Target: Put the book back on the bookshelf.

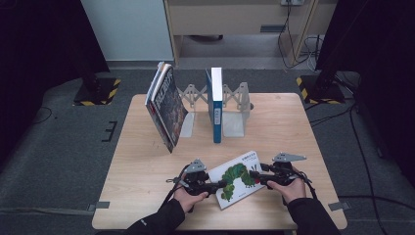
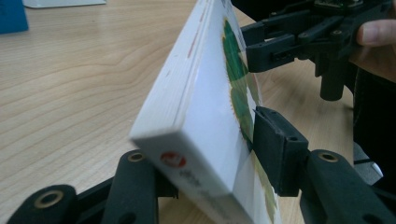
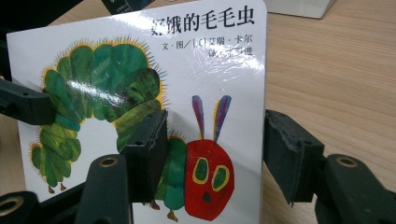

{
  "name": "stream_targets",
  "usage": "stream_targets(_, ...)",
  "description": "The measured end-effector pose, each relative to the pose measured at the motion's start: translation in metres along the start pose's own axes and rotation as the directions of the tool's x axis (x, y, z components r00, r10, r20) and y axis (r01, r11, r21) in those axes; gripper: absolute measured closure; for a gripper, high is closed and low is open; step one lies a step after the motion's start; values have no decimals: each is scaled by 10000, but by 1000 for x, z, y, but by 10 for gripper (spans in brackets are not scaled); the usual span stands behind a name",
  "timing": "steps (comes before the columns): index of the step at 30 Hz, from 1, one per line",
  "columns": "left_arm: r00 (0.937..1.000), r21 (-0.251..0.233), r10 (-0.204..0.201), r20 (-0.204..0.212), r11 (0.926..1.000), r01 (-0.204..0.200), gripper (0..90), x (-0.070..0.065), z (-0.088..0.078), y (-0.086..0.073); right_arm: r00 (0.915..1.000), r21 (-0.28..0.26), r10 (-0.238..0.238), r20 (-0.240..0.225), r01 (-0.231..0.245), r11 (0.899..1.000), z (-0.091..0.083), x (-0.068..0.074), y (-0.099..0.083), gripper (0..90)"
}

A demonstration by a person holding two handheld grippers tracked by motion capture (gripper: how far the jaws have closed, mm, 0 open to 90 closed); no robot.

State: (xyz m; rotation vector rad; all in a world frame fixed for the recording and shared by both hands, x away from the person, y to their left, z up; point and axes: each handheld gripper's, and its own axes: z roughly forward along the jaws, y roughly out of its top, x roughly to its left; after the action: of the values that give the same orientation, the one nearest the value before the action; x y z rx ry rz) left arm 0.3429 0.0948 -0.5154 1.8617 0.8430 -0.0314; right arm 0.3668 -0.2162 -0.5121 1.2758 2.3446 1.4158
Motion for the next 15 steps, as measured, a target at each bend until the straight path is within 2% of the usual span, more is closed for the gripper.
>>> stream_targets(5,9997,35,-198,135,9998,198,569,-2,0,0,10000,-21,-39,-64,39,10000,-1,1,1,423)
stream_targets(9,9989,66,-292,363,9996,289,634,-8,-1,2,9997,-164,-153,-187,150,9998,-1,1,2,421)
stream_targets(15,9986,-150,-499,182,9986,501,696,-14,-5,5,9995,-511,-145,-285,131,9986,-3,0,2,413)
